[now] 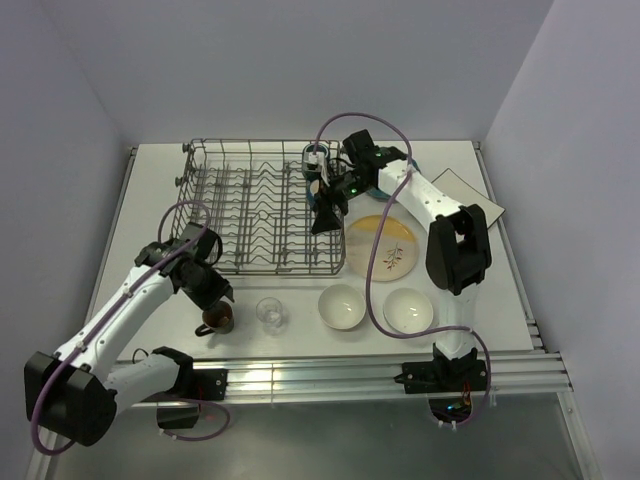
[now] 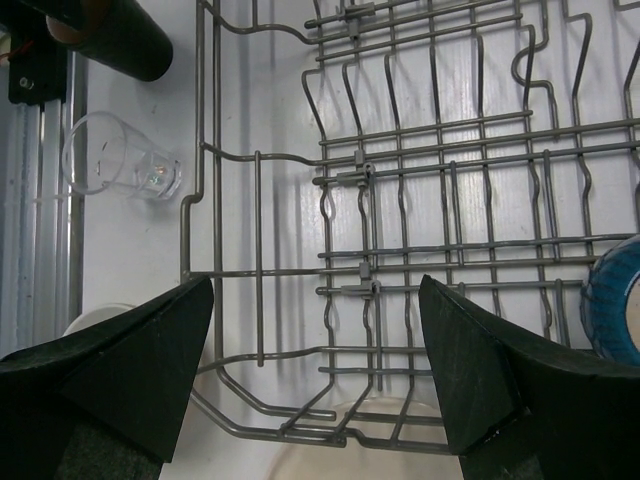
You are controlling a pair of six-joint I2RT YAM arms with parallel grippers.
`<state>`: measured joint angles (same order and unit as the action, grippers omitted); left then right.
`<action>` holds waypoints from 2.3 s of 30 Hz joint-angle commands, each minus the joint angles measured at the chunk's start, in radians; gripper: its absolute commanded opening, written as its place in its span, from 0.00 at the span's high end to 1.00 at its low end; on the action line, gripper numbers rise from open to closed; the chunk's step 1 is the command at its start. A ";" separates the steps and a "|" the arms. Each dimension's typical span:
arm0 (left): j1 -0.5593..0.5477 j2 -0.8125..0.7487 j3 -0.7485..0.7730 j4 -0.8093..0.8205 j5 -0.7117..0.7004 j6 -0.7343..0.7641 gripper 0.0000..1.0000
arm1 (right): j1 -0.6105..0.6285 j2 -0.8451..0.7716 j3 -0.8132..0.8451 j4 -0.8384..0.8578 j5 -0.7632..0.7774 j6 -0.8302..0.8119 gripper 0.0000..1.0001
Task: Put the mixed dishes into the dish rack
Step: Grab a cup with the left arm, then pass the cup from the left arm to the right
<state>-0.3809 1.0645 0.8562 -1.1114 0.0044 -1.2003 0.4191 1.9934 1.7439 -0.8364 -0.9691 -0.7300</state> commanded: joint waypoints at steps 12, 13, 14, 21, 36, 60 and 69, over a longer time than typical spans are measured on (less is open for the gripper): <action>-0.004 0.126 -0.091 0.199 -0.060 0.090 0.65 | -0.026 -0.082 -0.015 0.031 -0.025 0.007 0.09; -0.004 0.127 -0.094 0.200 -0.060 0.094 0.65 | -0.026 -0.082 -0.015 0.031 -0.025 0.006 0.09; -0.004 0.126 -0.098 0.200 -0.063 0.094 0.67 | -0.026 -0.082 -0.015 0.031 -0.023 0.006 0.09; -0.006 0.075 -0.103 0.160 -0.076 0.090 0.87 | -0.029 -0.074 -0.007 0.031 -0.029 0.009 0.09; -0.004 -0.127 -0.003 0.116 0.058 0.340 1.00 | -0.031 -0.038 0.063 0.010 -0.043 -0.012 0.09; 0.117 0.252 0.488 0.857 0.570 0.375 1.00 | -0.098 -0.071 0.002 0.811 -0.174 1.330 0.06; 0.198 0.405 0.460 1.346 0.798 0.093 1.00 | -0.144 -0.071 -0.172 1.352 -0.031 1.859 0.00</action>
<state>-0.1913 1.4746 1.3102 -0.1032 0.6518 -0.9749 0.2573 1.9717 1.5661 0.3157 -1.0496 0.8913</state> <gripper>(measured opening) 0.149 0.995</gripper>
